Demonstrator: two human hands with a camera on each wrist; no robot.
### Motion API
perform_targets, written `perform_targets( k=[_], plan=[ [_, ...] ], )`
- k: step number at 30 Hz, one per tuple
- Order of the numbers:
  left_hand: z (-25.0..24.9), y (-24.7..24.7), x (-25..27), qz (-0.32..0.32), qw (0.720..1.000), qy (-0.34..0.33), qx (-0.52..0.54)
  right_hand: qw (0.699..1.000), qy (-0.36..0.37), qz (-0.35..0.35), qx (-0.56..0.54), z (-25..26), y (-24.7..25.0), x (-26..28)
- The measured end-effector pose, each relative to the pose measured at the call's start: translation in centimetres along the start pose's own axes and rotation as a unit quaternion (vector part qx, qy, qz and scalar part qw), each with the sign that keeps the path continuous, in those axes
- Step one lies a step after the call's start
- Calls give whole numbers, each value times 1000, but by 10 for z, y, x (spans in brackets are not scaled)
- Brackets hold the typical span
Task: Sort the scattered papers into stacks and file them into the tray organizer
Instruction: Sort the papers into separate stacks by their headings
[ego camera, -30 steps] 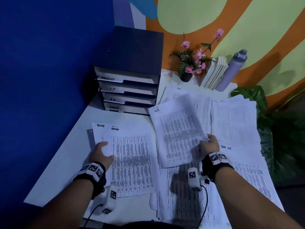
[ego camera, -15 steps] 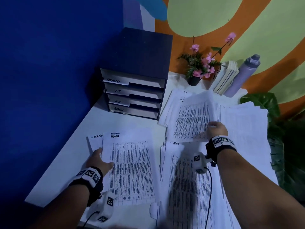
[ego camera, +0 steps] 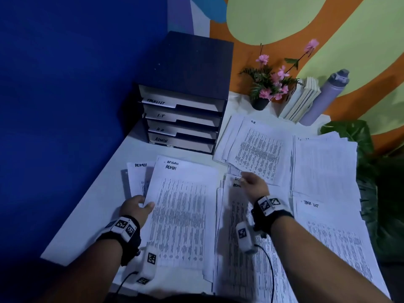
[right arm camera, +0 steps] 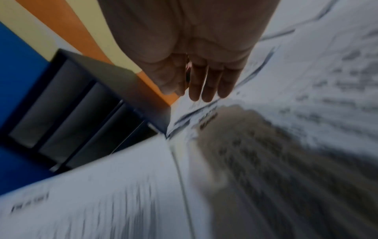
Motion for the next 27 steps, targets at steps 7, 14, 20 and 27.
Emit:
perform_targets(
  k=[7,14,20,27],
  plan=[
    [-10,6,15,-1,991,-35,132,995,3,82,-55,-4,-45,44],
    [-12,9,21,-28,989,-39,140,1000,28,-6,-2,-2,-31,51],
    [-14,16,26,-42,987,-36,154,996,-19,-40,-74,-20,-20,58],
    [-22,13,38,-37,979,-55,191,987,-32,-4,-161,-30,-24,67]
  ],
)
Point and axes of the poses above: each hand's wrist, its own x-axis away from the middle knuckle, its own y-axis out of the back of the hand, z = x × y, the point moved 2 cm from there along -x, towards the middle knuckle, and after that the axes turned 2 degrees about -z, right-handed, at the moved point
